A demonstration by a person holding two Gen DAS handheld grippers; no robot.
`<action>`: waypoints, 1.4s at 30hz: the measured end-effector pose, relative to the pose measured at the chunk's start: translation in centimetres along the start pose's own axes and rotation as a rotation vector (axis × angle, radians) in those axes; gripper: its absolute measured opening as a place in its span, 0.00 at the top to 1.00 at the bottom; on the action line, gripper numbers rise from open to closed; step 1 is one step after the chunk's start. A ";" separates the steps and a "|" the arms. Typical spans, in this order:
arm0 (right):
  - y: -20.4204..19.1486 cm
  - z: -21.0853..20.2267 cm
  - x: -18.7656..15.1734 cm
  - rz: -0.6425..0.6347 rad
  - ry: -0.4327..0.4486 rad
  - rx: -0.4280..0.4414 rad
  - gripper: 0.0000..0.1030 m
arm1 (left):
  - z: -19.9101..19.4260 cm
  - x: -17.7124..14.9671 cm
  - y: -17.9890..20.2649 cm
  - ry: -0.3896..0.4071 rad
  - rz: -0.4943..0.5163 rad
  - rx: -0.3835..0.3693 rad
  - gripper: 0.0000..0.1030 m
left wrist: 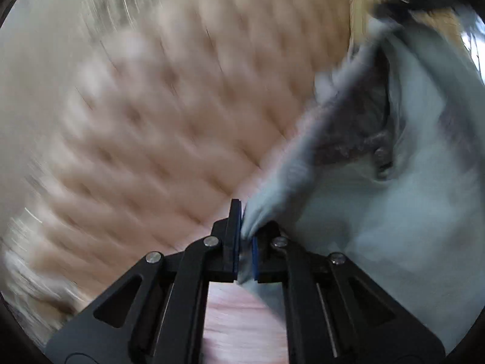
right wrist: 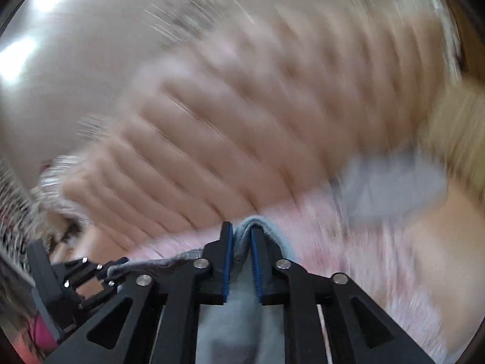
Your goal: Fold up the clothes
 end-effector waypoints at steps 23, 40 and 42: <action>7.6 11.5 -13.7 -0.036 -0.256 0.050 0.38 | 8.8 -7.0 -1.8 -0.072 -0.256 -0.062 0.52; 6.2 19.5 -13.2 -0.321 -0.383 0.208 0.61 | 10.2 -4.9 -4.2 -0.144 -0.612 -0.496 0.06; 6.4 19.8 -13.6 -0.314 -0.393 0.210 0.77 | 10.3 -5.1 -3.7 -0.148 -0.594 -0.478 0.06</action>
Point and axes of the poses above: each gripper's, at about its wrist camera, not at the fingertips, and z roughly the way its jaws point, y to its right, x to its top, the point moved 10 cm from there along z, roughly the way its jaws point, and after that the axes turned 15 degrees about -z, right-handed, at the moved point
